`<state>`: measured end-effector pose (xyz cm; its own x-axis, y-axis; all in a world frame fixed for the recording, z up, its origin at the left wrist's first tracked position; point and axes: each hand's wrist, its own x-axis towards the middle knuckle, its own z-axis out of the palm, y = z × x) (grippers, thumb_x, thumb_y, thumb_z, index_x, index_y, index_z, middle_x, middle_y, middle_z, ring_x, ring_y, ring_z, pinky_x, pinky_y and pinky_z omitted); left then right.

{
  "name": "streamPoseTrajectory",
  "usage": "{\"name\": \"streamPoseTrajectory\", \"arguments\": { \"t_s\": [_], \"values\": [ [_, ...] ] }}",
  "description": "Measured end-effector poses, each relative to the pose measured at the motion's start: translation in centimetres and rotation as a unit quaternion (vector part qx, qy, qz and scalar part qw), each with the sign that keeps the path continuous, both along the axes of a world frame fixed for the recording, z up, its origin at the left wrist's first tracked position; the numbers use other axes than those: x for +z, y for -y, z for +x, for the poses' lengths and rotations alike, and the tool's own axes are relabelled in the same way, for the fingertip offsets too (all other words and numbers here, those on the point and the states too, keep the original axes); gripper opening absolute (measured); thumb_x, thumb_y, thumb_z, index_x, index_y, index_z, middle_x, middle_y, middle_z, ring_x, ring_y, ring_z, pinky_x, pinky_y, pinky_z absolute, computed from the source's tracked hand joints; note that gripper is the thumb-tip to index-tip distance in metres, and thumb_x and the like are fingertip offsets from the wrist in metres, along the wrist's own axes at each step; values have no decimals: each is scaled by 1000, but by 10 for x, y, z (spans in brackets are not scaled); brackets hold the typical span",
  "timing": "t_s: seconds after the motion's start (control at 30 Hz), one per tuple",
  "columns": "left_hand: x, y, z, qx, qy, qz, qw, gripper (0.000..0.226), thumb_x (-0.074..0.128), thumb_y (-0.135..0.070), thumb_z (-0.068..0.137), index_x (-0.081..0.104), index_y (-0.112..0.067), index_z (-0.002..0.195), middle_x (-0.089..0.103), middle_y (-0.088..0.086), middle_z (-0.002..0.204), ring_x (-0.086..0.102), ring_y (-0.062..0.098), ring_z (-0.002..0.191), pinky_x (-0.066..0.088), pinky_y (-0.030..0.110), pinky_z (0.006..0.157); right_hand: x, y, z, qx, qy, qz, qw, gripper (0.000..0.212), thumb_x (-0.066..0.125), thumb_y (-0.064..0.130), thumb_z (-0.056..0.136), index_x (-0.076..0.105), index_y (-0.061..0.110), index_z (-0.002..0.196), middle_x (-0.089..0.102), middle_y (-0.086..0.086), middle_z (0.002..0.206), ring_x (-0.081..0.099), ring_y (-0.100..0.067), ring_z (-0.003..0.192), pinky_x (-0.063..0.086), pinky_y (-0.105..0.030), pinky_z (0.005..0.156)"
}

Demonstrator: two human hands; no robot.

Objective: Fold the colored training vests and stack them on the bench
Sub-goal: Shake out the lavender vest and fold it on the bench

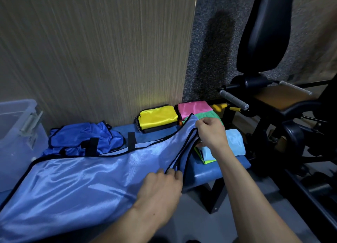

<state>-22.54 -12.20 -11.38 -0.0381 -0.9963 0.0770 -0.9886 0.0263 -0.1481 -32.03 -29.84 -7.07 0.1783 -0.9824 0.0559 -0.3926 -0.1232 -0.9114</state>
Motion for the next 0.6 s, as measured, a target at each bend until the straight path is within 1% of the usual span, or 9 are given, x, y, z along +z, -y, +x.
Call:
{"name": "streamPoseTrajectory", "arguments": {
  "t_s": [0.1, 0.17, 0.2, 0.3, 0.37, 0.47, 0.5, 0.53, 0.6],
  "values": [
    [0, -3, 7, 10, 6, 24, 1000, 36, 44, -42, 105, 44, -20, 134, 58, 7, 126, 59, 32, 112, 32, 37, 71, 0, 0, 1, -4, 5, 2, 1000, 28, 51, 15, 93, 61, -10, 85, 54, -13, 69, 61, -32, 65, 62, -41, 52],
    [1, -4, 13, 10, -2, 31, 999, 39, 44, -42, 105, 37, -26, 140, 59, 6, 125, 61, 33, 111, 33, 37, 71, -1, 0, 3, -5, 6, 0, 1000, 29, 51, 15, 93, 62, -11, 88, 55, -15, 71, 62, -39, 69, 60, -35, 49],
    [1, -4, 15, 10, -7, 39, 999, 39, 44, -42, 104, 36, -28, 140, 59, 6, 125, 62, 34, 110, 33, 37, 71, -1, 0, 4, -4, 8, -1, 1000, 29, 51, 15, 93, 61, -12, 89, 55, -15, 71, 62, -39, 69, 58, -33, 47],
    [-1, 0, 21, 20, -21, 72, 997, 32, 44, -39, 103, 44, -29, 133, 60, 5, 123, 62, 35, 108, 33, 38, 73, -1, 0, 7, -4, 17, -5, 1000, 28, 51, 14, 92, 59, -12, 86, 53, -14, 71, 58, -30, 66, 57, -32, 47],
    [-1, 3, 24, 23, -28, 82, 996, 26, 44, -36, 102, 50, -28, 126, 58, 5, 122, 60, 34, 107, 33, 37, 72, -2, 1, 10, -7, 24, -5, 1000, 28, 51, 15, 91, 59, -11, 83, 53, -13, 70, 57, -29, 66, 58, -34, 47],
    [4, 3, 22, 10, -18, 60, 998, 23, 46, -38, 101, 56, -25, 117, 48, 2, 122, 51, 29, 112, 32, 37, 69, -3, 0, 10, -15, 14, -9, 1000, 29, 51, 20, 88, 56, -4, 75, 52, -10, 65, 53, -29, 62, 57, -38, 49],
    [4, 2, 21, -9, -19, 29, 999, 24, 48, -41, 99, 58, -25, 113, 45, 1, 120, 47, 27, 112, 33, 37, 68, -3, 1, 9, -16, 7, -14, 1000, 29, 52, 20, 88, 49, 0, 67, 46, -6, 60, 46, -26, 57, 51, -38, 50],
    [4, 1, 20, -37, -18, -13, 999, 24, 52, -44, 95, 61, -24, 106, 45, 1, 116, 47, 26, 109, 36, 37, 67, -3, 3, 8, -15, 1, -17, 1000, 32, 52, 19, 89, 40, 7, 61, 38, -2, 56, 37, -22, 53, 39, -36, 50],
    [2, -1, 17, -101, -6, -78, 992, 25, 64, -48, 83, 63, -24, 89, 48, -1, 106, 50, 26, 98, 43, 37, 64, -3, 7, 5, -11, 2, -3, 1000, 38, 52, 14, 91, 29, 17, 61, 27, 3, 54, 23, -18, 52, 23, -33, 54]
  ]
}}
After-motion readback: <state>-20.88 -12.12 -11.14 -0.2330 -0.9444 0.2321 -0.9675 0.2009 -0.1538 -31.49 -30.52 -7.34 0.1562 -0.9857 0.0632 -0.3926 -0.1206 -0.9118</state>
